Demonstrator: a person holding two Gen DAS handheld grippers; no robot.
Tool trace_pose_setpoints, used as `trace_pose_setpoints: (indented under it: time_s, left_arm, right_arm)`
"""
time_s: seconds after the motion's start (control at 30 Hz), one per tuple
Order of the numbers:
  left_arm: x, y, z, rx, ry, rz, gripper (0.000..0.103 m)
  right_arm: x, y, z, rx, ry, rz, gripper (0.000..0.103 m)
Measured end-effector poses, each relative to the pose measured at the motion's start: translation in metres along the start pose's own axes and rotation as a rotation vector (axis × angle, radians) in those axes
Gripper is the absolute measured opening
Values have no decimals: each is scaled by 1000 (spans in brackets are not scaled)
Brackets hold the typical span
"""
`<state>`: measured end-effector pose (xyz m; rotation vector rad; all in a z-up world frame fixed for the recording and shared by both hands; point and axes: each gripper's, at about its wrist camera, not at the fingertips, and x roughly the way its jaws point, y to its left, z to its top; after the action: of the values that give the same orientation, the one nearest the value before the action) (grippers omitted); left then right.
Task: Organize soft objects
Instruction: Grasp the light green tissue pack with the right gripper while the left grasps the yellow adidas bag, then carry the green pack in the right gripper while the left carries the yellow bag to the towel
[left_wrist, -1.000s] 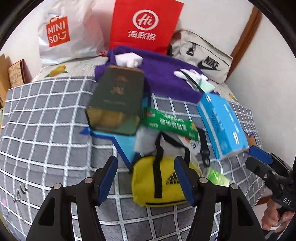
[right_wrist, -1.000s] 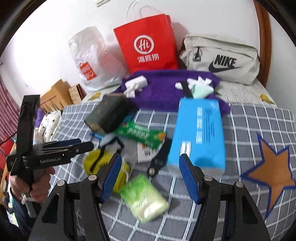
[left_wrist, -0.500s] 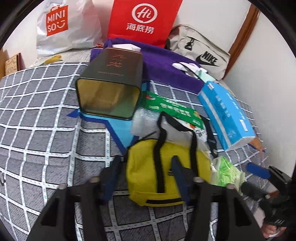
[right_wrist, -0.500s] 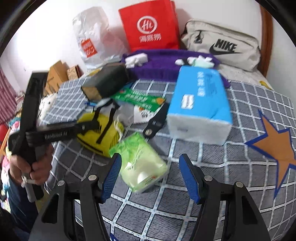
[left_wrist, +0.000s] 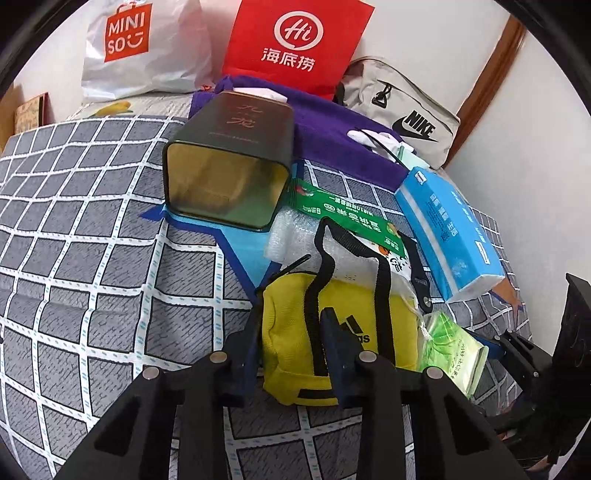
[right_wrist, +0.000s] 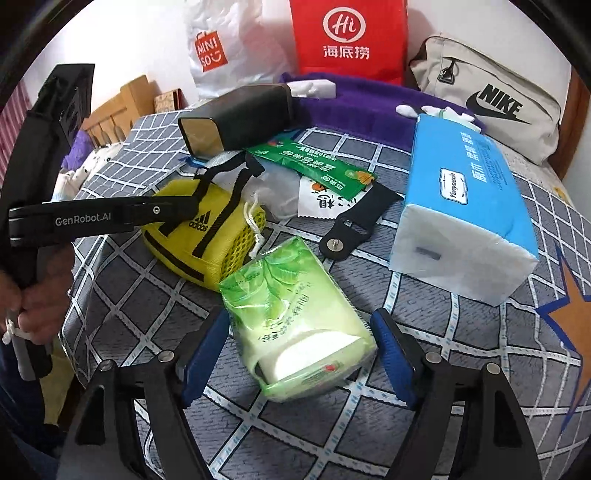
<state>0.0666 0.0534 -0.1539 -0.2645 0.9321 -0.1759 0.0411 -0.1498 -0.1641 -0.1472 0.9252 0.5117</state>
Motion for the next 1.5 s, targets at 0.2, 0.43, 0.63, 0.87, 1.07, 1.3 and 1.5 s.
trace_pose_setpoints:
  time_s: [0.2,0.43,0.63,0.87,1.07,1.3,1.5]
  left_arm:
    - [0,-1,-5,-6,-51,-1,30]
    - [-1,2,-11,-35,-100,-13,30]
    - [-2,6,-11,-37,-83,-36,30]
    - [-3,6,-7,-25,-49,-46,26]
    - [-29,3,-5,31,-72,-26,23]
    - [-56,12,3,47,-103,-10,13]
    - [-65,19,2,39,-112,-4,13]
  right_arm:
    - [1,3,-10,-28,-48,-16,80]
    - [3,9,-10,-28,-73,-53,82]
    - [-1,4,-9,-5,-84,-71,64]
    - [-17,-1,-6,-3,-82,-74,62]
    - [-40,-10,4,5,-125,-48,62]
    - [-47,-20,23,8,-165,-49,62]
    - [-45,-19,32,2,-176,-30,62]
